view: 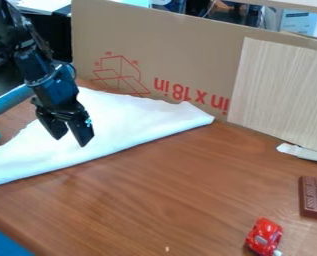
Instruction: Unfold the cloth from left to righ
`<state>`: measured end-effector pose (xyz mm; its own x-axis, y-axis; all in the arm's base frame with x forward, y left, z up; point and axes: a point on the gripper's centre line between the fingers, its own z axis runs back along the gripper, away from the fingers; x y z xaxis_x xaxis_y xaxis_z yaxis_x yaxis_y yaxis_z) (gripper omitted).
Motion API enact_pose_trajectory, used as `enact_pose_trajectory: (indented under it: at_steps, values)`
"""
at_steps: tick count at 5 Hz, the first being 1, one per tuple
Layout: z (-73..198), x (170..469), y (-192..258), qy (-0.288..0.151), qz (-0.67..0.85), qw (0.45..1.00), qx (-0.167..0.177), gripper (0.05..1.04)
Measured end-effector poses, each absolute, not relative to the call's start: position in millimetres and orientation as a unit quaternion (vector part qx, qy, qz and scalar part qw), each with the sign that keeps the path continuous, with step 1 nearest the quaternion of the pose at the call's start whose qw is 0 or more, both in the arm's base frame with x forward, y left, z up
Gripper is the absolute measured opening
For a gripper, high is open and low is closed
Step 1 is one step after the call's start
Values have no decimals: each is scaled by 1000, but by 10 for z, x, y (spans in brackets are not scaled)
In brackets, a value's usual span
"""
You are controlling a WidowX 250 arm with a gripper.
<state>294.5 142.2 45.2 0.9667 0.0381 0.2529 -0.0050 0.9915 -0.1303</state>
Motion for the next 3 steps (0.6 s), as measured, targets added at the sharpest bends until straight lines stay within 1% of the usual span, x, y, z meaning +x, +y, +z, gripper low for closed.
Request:
enact_pose_trajectory:
  at_steps: [1, 2, 3]
  values:
    - [367, 2928, 1394, -118, 11, 990, -76, 1000]
    - [368, 2958, 1496, -137, -12, 984, -114, 1000]
    - [391, 2901, 1613, -141, 13, 986, -91, 999]
